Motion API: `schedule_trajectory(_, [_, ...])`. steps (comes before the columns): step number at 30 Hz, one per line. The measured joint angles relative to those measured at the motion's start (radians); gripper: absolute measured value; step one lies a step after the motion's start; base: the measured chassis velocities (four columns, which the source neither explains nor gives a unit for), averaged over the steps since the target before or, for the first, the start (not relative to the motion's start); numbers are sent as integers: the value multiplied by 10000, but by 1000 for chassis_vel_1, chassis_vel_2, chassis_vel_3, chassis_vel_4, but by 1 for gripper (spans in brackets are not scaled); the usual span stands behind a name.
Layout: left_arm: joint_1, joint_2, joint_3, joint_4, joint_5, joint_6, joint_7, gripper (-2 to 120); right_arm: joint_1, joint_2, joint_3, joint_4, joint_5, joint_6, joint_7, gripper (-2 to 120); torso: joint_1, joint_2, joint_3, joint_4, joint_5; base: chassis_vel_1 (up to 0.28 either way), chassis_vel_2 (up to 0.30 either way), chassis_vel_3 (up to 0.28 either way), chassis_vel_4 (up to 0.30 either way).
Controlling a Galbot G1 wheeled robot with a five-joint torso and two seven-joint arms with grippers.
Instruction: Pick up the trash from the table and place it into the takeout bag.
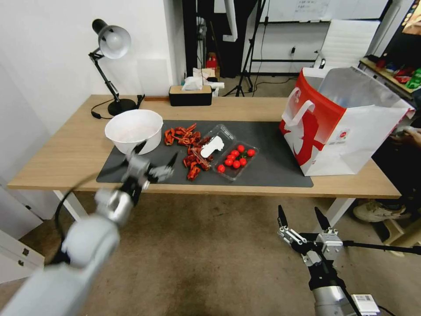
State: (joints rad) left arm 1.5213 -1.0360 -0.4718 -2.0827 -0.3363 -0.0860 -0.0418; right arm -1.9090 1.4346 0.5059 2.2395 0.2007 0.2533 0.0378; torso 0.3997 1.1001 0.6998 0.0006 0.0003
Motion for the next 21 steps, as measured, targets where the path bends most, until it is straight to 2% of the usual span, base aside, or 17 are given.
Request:
schedule_trajectory(3, [442,-243,-135,48,202,-382,-171,100,20,61,-72,-47,-34,-29,12,100,0,0,0,0,-1,0,0,0,0])
schedule_trajectory(6, [930,-795,-175,557,807,-1469,-718,100,76,201,-255,-148,-199,-89,15,100,1,0,1,-8,-3,0,0,0,0])
schedule_trajectory(10, [1174,-1028,-229,681,1328,-1745,-841,100,95,216,-256,-191,-329,-92,0,100,2,0,1,-9,-4,0,0,0,0])
schedule_trajectory(12, [1391,-1198,-241,680,1618,-1783,-1100,100,69,116,-96,-218,-374,-82,-243,100,1,0,1,-5,-4,0,0,0,0])
schedule_trajectory(21, [1387,-1569,-130,590,1411,-2254,-1103,100,255,-227,398,-429,70,-142,-1264,100,2,0,2,-6,-2,0,0,0,0])
